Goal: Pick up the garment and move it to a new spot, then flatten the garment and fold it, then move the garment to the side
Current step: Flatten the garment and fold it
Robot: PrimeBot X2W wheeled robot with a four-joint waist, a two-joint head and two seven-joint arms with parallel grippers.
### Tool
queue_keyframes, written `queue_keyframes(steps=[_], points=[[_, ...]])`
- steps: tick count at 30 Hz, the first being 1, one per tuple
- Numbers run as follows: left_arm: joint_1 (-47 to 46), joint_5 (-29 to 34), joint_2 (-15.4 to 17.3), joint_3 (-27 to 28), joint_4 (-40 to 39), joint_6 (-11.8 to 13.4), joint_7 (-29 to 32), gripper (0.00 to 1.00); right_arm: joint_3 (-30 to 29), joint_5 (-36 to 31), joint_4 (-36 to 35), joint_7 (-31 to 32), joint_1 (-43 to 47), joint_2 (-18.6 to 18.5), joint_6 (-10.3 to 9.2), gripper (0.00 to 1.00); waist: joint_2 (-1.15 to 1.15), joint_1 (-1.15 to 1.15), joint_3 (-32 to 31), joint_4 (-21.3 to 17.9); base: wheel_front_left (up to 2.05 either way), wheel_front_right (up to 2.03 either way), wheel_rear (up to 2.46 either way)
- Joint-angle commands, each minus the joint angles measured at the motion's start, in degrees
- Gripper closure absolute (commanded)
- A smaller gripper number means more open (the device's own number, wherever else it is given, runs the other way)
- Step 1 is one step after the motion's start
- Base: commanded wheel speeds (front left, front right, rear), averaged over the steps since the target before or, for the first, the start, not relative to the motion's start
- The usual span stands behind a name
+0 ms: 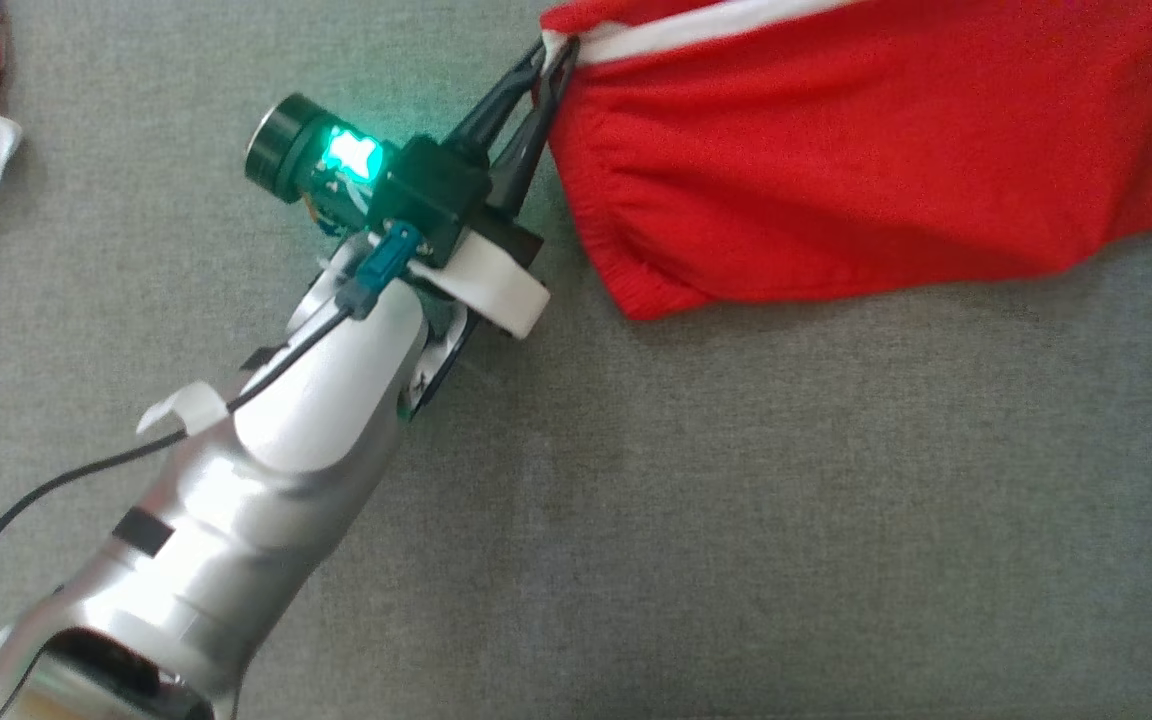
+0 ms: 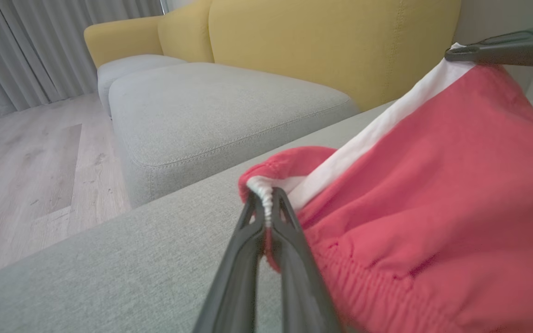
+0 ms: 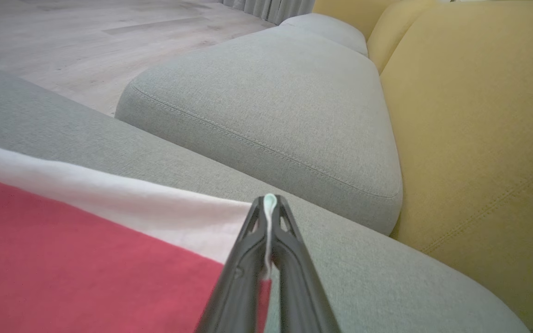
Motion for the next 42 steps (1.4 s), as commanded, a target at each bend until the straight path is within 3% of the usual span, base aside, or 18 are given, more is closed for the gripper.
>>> queue_keyframes(steps=[1,7,8,9,10,11,12,13,18,20,21,26,31,32,34,42], points=[[-2.13,0.44,0.51,2.34,-0.57,0.51,-0.58,1.00,1.28,0.55,0.49,-1.22,-1.66,-1.59,-0.04,1.00,0.00,-0.01,0.71,0.21,0.00,0.00,0.00],[-4.32,0.57,-0.96,2.20,2.98,0.57,-1.71,1.00,8.34,2.61,8.98,-4.32,-8.90,-0.51,-0.04,1.00,0.00,-0.01,2.01,0.89,0.00,0.00,0.00],[-4.46,0.55,-1.16,2.21,3.48,0.61,-1.95,1.00,9.72,3.41,9.97,-5.00,-9.75,-0.36,-0.04,0.76,0.00,-0.01,2.12,0.97,0.00,0.00,0.00],[-4.52,0.41,-1.41,2.37,3.93,0.74,-2.21,1.00,11.08,4.32,10.92,-5.78,-10.47,-0.22,-0.04,0.25,0.00,-0.01,2.18,1.05,0.00,0.00,0.00],[-4.52,0.26,-1.66,2.60,4.32,0.94,-2.48,0.99,11.81,5.45,11.93,-6.83,-11.13,-0.02,-0.04,0.00,0.00,-0.01,2.19,1.11,0.00,0.00,0.00],[-4.40,0.12,-1.91,2.79,4.67,1.13,-2.72,0.58,11.97,6.86,12.93,-7.84,-11.58,0.48,-0.04,0.00,0.00,-0.01,2.12,1.16,0.00,0.00,0.00],[-4.40,0.12,-1.91,2.79,4.67,1.13,-2.72,0.58,11.97,6.86,12.93,-7.84,-11.58,0.48,-0.04,0.00,0.00,-0.01,2.12,1.16,0.00,0.00,0.00],[-4.19,0.00,-2.17,3.01,4.86,1.35,-2.95,0.00,12.26,8.38,13.71,-8.53,-11.69,1.01,-0.04,0.00,0.00,-0.01,1.96,1.22,0.00,0.00,0.00],[-1.03,0.43,-3.09,4.95,2.78,4.57,-3.51,0.00,13.67,14.67,15.10,-10.61,-9.89,1.48,-0.04,0.00,0.00,-0.01,0.29,1.33,0.00,0.00,0.00],[1.78,1.70,-3.02,6.92,-1.40,7.33,-3.53,0.00,13.47,17.51,15.66,-10.80,-8.11,2.10,-0.04,0.00,0.00,-0.01,-0.67,1.22,0.00,0.00,0.00],[5.88,3.19,-2.72,9.02,-6.09,10.02,-3.54,0.00,13.56,19.87,16.87,-9.99,-6.22,2.76,-0.04,0.00,0.00,-0.01,-1.69,1.24,0.00,0.00,0.00],[17.15,8.07,-2.32,12.90,-16.84,15.94,-3.55,0.00,12.56,24.10,22.86,-5.93,-2.76,4.29,-0.04,0.00,0.00,-0.01,-4.16,2.85,0.00,0.00,0.00],[26.25,9.80,-3.35,15.16,-23.60,17.97,-3.56,0.00,12.50,25.96,30.01,-0.67,0.10,5.44,-0.04,0.00,0.00,-0.01,-6.27,5.88,0.00,0.00,0.00],[27.76,9.83,-3.62,15.73,-24.72,18.23,-3.56,0.00,12.55,26.70,30.74,0.34,0.79,5.88,-0.04,0.25,0.00,-0.01,-6.77,6.43,0.00,0.00,0.00],[30.47,10.21,-4.01,16.71,-26.72,18.63,-3.56,0.00,12.03,28.60,31.37,1.05,2.06,6.41,-0.04,1.00,0.00,-0.01,-7.82,7.39,0.00,0.00,0.00],[39.15,11.32,-4.84,19.92,-30.41,18.65,-3.56,0.00,11.34,31.12,31.76,-2.74,5.97,4.10,-0.04,1.00,0.00,-0.01,-12.27,7.45,0.00,0.00,0.00]])
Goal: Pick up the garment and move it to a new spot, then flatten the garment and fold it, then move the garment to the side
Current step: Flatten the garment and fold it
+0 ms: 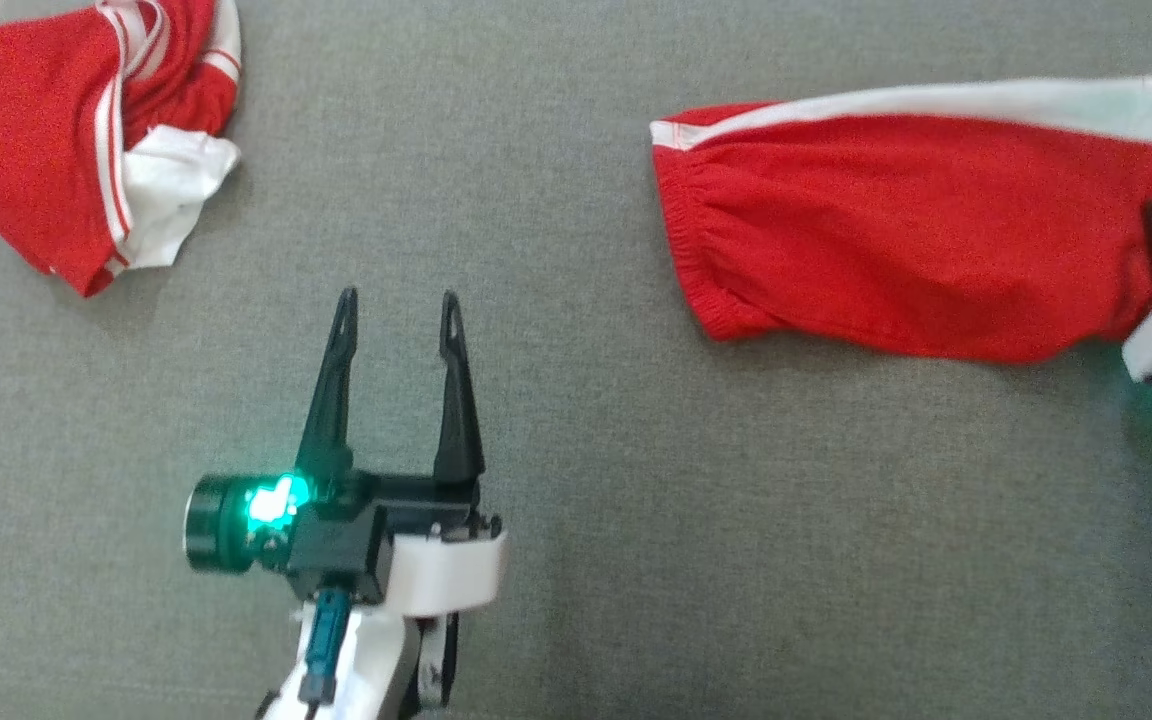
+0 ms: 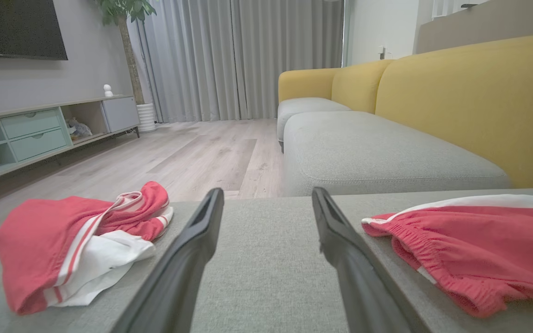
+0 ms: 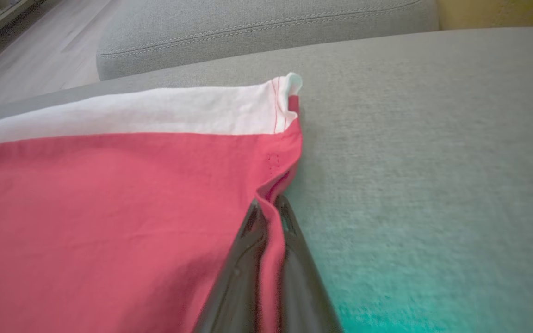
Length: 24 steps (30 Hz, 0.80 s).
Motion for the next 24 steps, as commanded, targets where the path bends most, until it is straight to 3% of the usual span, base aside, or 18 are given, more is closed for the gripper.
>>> queue_keyframes(steps=[1,8,12,17,24], points=[[0.62,1.07,-0.12,2.44,-2.35,0.08,-0.22,0.00,0.64,0.45,0.29,-0.82,2.50,-2.47,-0.04,1.00,0.00,0.01,-1.50,-0.50,0.00,0.00,0.00],[2.91,3.76,-0.20,3.92,-2.98,-0.15,-0.22,0.00,0.29,-0.44,1.92,-2.69,2.44,-9.31,-0.04,1.00,0.00,0.01,-3.23,-1.48,0.00,0.00,0.00],[3.43,4.68,-0.07,4.53,-2.90,-0.29,-0.22,0.00,0.07,-0.39,0.09,-3.57,0.59,-10.80,-0.04,1.00,0.00,0.01,-4.21,-2.17,0.00,0.00,0.00],[4.15,4.53,-0.13,4.92,-2.36,-0.96,-0.22,0.00,0.80,-0.12,-5.43,-3.36,-0.97,-9.74,-0.04,1.00,0.00,0.01,-5.44,-2.86,0.00,0.00,0.00],[5.41,4.48,-0.38,4.62,-0.82,-2.02,-0.23,0.00,2.75,-0.85,-19.68,-2.13,1.25,-4.22,-0.04,1.00,0.00,0.01,-7.95,-2.82,0.00,0.00,0.00]])
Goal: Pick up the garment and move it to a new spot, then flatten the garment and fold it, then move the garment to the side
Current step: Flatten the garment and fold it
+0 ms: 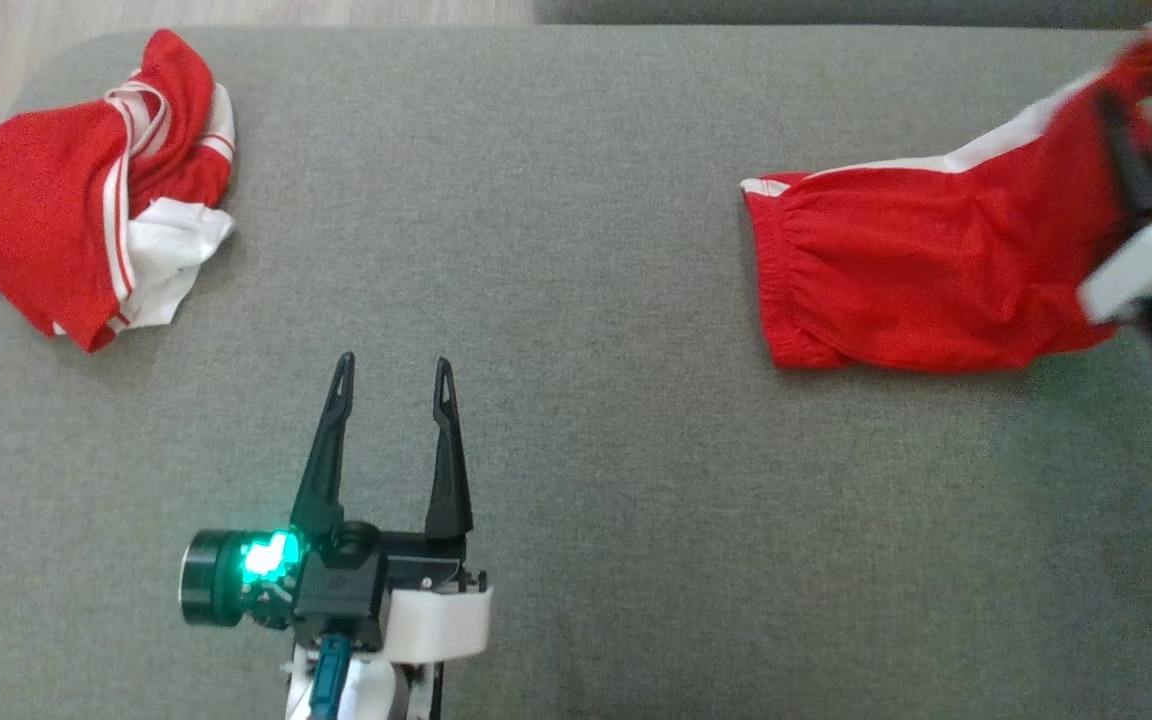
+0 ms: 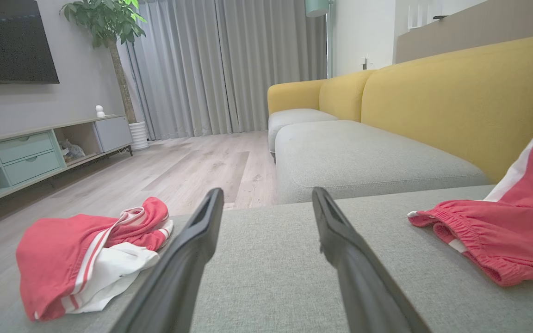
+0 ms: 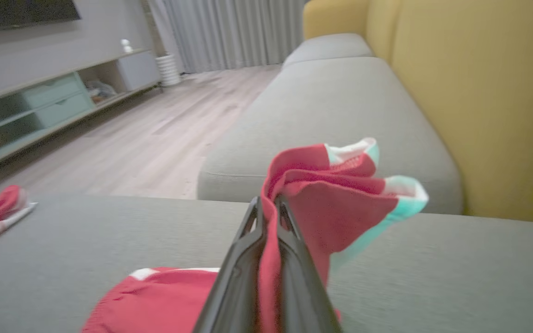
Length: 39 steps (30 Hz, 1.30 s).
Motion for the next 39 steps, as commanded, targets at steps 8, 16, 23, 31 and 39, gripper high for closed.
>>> queue_keyframes(steps=[8,16,23,31,39], points=[[0.24,-0.45,-0.48,1.31,-0.59,-1.56,-0.23,0.00,2.86,-5.46,-6.71,3.52,6.11,13.42,-0.04,0.19,0.00,0.00,-1.50,1.14,0.00,0.00,0.00],[0.54,-1.32,-0.82,1.45,-1.78,-1.11,-0.23,0.00,-3.80,-10.33,-8.88,-3.96,10.51,18.42,-0.04,0.00,0.00,0.00,-2.56,1.47,0.00,0.00,0.00],[3.90,-2.19,-0.91,4.60,-3.84,-0.41,-0.23,0.00,-16.15,-20.31,-15.95,-7.49,19.80,16.21,-0.04,0.00,0.00,0.00,-6.03,-0.66,0.00,0.00,0.00],[11.05,-0.20,0.24,6.90,-4.73,-1.88,-0.23,0.00,-25.21,-33.72,-28.34,-7.56,40.31,21.69,-0.04,0.00,0.00,0.00,-12.04,-2.81,0.00,0.00,0.00],[15.95,-0.25,0.73,8.00,-3.02,-4.58,-0.23,0.00,-27.62,-39.53,-28.61,-7.57,49.33,26.90,-0.04,0.00,0.00,0.00,-14.47,-3.50,0.00,0.00,0.00]])
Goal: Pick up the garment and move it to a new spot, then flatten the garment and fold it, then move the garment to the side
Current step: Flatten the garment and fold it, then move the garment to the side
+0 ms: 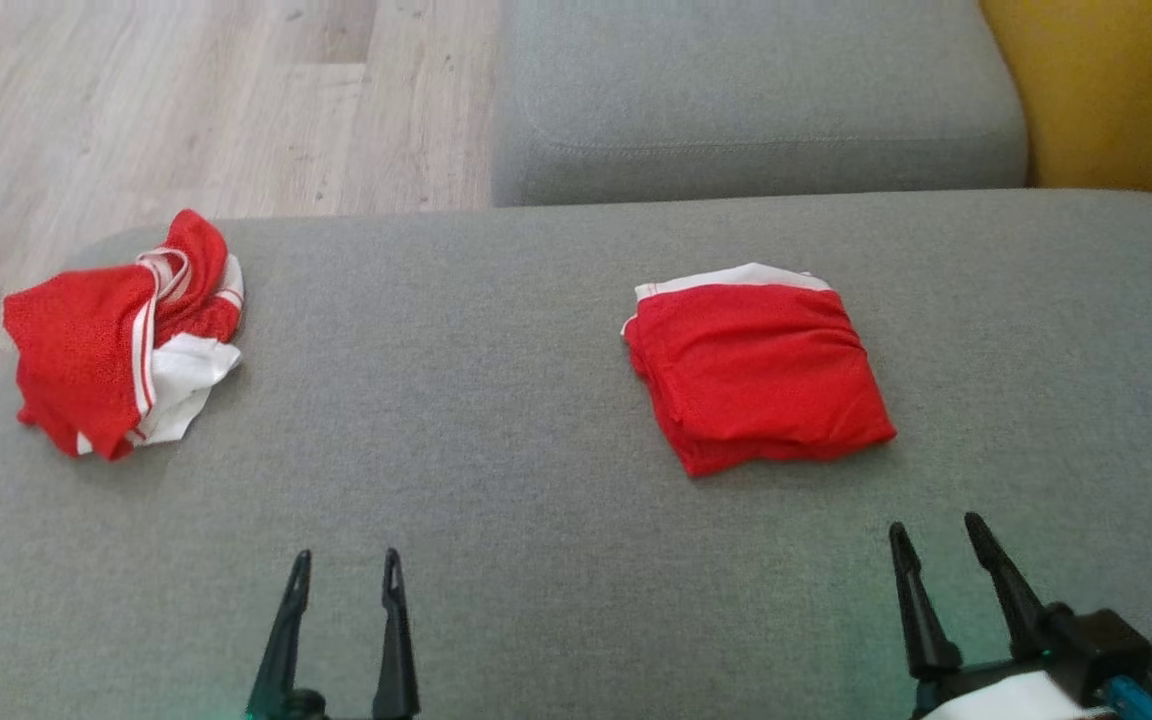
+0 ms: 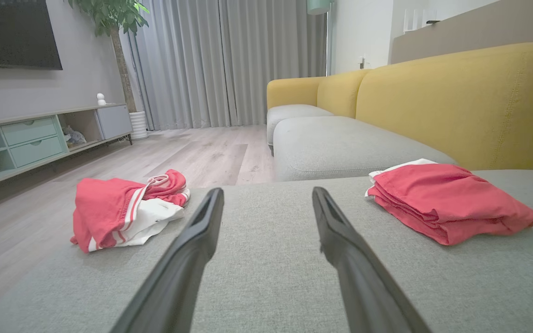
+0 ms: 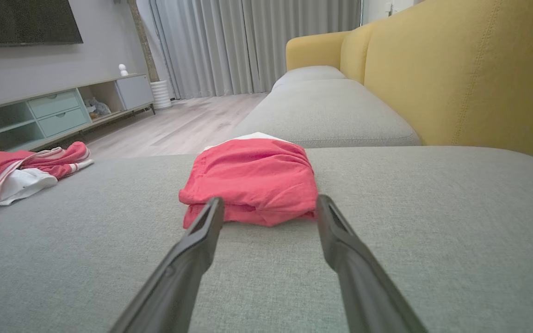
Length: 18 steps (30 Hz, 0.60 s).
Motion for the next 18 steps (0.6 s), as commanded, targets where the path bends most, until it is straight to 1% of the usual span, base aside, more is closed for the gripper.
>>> queue_keyframes(steps=[1,9,18], points=[[-1.99,0.27,-0.06,2.45,-1.56,-0.14,-0.28,0.00,0.95,-0.67,-1.79,-0.61,-2.06,-0.23,-0.04,0.00,0.00,0.02,-0.30,-0.34,0.00,0.00,0.00],[-1.39,0.73,-0.86,3.59,-0.35,-0.66,-0.28,0.00,0.21,-2.50,-1.93,-0.62,-1.66,1.28,-0.04,0.00,0.00,0.02,-0.67,-0.89,0.00,0.00,0.00],[-1.29,1.02,-1.34,3.62,0.25,-0.99,-0.28,0.00,0.19,-2.80,-2.18,-0.62,-1.84,1.20,-0.04,0.00,0.00,0.02,-0.75,-0.78,0.00,0.00,0.00]])
